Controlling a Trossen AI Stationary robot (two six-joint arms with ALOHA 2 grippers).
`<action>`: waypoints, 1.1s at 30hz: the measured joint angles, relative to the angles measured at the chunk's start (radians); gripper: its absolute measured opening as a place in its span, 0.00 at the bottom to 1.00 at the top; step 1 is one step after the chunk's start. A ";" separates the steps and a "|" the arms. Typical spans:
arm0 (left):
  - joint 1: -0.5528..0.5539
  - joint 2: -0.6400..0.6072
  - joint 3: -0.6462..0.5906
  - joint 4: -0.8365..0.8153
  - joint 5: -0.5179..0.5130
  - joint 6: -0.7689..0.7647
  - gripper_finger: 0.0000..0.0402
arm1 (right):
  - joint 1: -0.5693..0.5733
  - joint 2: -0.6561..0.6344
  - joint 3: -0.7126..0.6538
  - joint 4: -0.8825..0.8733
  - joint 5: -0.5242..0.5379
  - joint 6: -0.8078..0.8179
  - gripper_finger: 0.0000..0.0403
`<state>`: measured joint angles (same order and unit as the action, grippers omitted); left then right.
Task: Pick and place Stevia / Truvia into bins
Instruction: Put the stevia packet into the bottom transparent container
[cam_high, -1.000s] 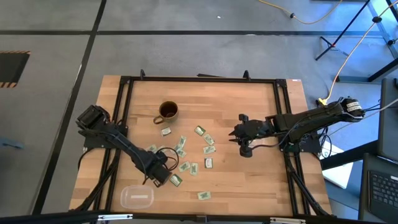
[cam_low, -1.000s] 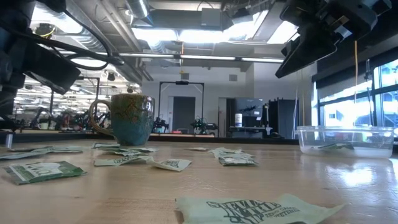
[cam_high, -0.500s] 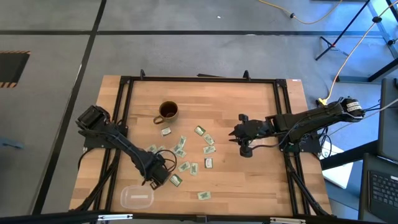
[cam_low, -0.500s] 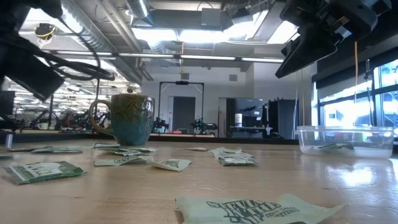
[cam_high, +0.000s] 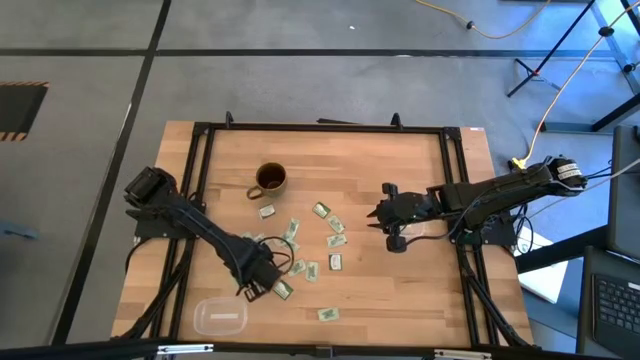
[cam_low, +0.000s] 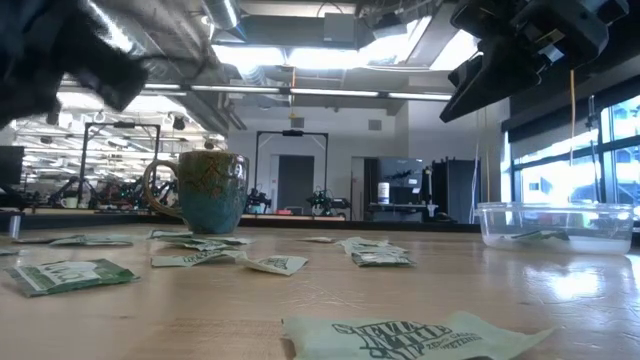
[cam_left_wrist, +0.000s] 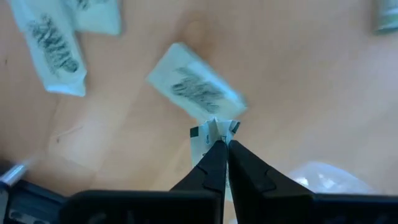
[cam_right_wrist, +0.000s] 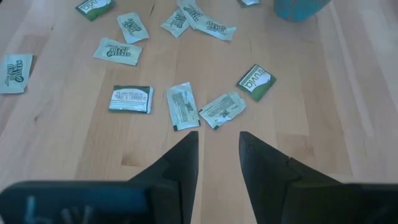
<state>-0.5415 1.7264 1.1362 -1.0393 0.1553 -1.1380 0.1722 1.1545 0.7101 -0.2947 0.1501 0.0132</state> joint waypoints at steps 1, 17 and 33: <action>0.001 0.000 0.028 -0.014 0.000 0.017 0.02 | 0.000 0.000 0.000 0.000 0.000 0.000 0.30; -0.209 -0.003 0.243 -0.037 -0.080 -0.147 0.04 | 0.000 0.000 0.000 0.004 0.000 0.010 0.30; -0.429 0.075 0.243 -0.027 -0.212 -0.628 0.04 | 0.000 0.000 0.000 0.101 -0.001 0.149 0.30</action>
<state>-0.9701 1.8012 1.3792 -1.0660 -0.0569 -1.7664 0.1726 1.1545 0.7101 -0.1940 0.1493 0.1621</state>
